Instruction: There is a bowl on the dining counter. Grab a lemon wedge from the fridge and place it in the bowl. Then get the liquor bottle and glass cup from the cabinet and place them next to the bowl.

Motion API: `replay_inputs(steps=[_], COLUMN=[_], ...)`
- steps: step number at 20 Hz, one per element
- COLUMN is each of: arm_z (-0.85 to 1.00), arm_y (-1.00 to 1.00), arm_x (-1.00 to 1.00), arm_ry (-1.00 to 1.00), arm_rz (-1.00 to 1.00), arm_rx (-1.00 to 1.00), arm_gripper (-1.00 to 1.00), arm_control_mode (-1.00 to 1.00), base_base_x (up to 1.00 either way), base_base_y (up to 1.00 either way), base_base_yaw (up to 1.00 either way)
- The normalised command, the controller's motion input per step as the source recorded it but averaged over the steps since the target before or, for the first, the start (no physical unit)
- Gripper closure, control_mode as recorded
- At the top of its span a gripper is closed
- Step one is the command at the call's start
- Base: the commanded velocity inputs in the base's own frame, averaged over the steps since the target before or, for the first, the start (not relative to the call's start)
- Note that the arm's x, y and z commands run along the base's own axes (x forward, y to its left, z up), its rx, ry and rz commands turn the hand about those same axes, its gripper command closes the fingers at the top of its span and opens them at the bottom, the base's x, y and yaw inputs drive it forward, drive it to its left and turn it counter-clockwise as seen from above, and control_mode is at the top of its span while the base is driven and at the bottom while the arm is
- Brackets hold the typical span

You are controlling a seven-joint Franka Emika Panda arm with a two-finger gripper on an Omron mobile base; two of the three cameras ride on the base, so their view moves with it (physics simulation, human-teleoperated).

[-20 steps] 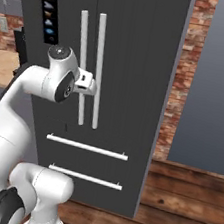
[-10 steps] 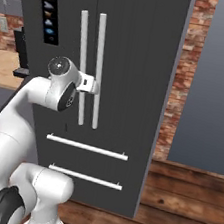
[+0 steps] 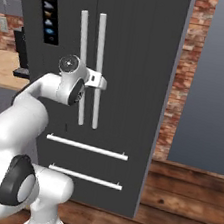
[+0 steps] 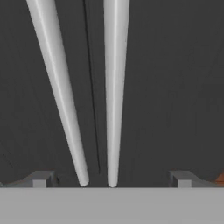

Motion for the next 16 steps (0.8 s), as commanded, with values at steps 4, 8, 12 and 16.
replay_inputs(steps=[4, 8, 12, 16], arm_z=[0.0, 0.0, 0.0, 0.0], arm_y=[-0.05, 0.0, 0.0, 0.0], arm_x=[0.55, 0.51, 0.47, 0.39], arm_ry=[0.0, 0.0, 0.0, 0.0], arm_rz=[0.0, 0.0, 0.0, 0.0], arm_rx=[0.0, 0.0, 0.0, 0.0], arm_gripper=[-1.0, -1.0, -1.0, -1.0], arm_control_mode=[-1.0, -1.0, -1.0, -1.0], base_base_x=[0.0, 0.0, 0.0, 0.0], base_base_y=[0.0, 0.0, 0.0, 0.0], base_base_yaw=[0.0, 0.0, 0.0, 0.0])
